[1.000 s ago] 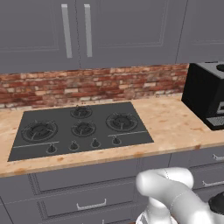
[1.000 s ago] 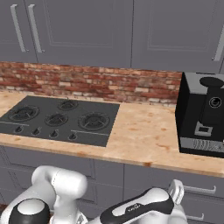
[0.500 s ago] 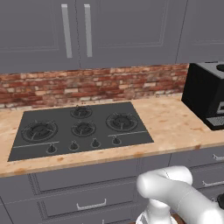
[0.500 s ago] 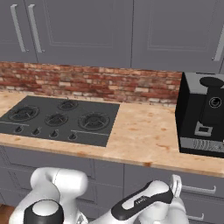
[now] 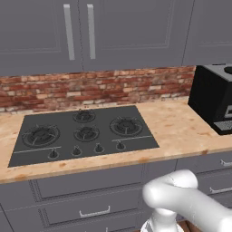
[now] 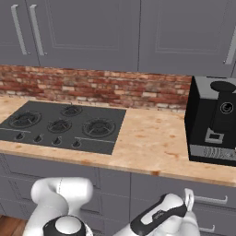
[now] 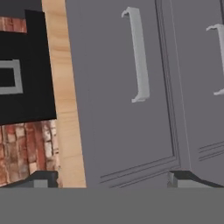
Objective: Take the tongs from the drawer on the right and place them on the dining counter next to the tray containing the kebab skewer.
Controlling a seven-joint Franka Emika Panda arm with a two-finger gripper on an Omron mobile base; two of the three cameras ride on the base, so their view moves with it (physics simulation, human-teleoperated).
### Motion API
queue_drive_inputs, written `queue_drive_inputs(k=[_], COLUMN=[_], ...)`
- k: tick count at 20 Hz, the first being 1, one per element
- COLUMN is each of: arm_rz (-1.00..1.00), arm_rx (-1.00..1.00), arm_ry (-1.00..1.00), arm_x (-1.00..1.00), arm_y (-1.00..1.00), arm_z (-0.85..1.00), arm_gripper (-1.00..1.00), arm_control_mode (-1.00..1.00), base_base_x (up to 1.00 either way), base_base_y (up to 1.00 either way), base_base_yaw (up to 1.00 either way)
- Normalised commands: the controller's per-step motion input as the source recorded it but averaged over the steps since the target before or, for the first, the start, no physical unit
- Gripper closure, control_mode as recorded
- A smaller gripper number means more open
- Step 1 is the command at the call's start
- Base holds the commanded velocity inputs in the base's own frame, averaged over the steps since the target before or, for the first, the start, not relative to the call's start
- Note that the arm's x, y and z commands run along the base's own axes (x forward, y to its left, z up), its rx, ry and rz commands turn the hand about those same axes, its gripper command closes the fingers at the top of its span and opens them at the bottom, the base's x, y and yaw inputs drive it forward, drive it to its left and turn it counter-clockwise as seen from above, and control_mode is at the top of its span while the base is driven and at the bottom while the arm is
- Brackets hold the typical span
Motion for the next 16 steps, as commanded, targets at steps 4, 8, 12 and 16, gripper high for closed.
queue_drive_inputs(k=[4,8,12,16], arm_rz=[0.00,0.00,0.00,0.00], arm_rx=[0.00,0.00,0.00,0.00], arm_ry=[0.00,0.00,0.00,0.00], arm_x=[0.30,0.25,0.17,0.18], arm_y=[-0.11,-0.09,-0.11,-0.14], arm_z=[-0.17,-0.15,-0.26,-0.30], arm_gripper=[-1.00,-1.00,-1.00,-1.00], arm_control_mode=[-1.00,-1.00,-1.00,-1.00], base_base_x=[0.00,0.00,0.00,0.00], base_base_y=[0.00,0.00,0.00,0.00], base_base_yaw=[0.00,0.00,0.00,0.00])
